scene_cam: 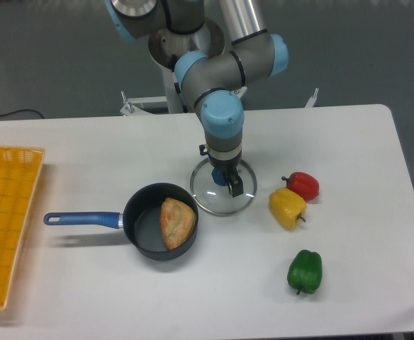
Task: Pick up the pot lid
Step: 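Close the gripper around the blue knob of the glass lid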
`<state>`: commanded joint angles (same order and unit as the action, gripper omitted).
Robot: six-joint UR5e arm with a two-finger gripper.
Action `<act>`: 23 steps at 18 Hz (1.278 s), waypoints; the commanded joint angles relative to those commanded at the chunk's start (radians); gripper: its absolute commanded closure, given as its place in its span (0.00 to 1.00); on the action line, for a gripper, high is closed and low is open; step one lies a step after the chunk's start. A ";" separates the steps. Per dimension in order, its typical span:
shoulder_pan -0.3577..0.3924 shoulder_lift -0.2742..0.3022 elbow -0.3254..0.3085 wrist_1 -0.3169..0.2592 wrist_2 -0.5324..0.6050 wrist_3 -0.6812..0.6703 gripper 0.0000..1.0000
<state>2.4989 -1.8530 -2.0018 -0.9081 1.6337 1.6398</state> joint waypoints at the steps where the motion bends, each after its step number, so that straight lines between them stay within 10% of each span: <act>1: 0.000 -0.002 0.000 0.002 0.000 0.002 0.01; 23: 0.009 -0.002 -0.009 0.003 -0.015 0.051 0.18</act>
<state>2.5081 -1.8546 -2.0110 -0.9050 1.6183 1.6904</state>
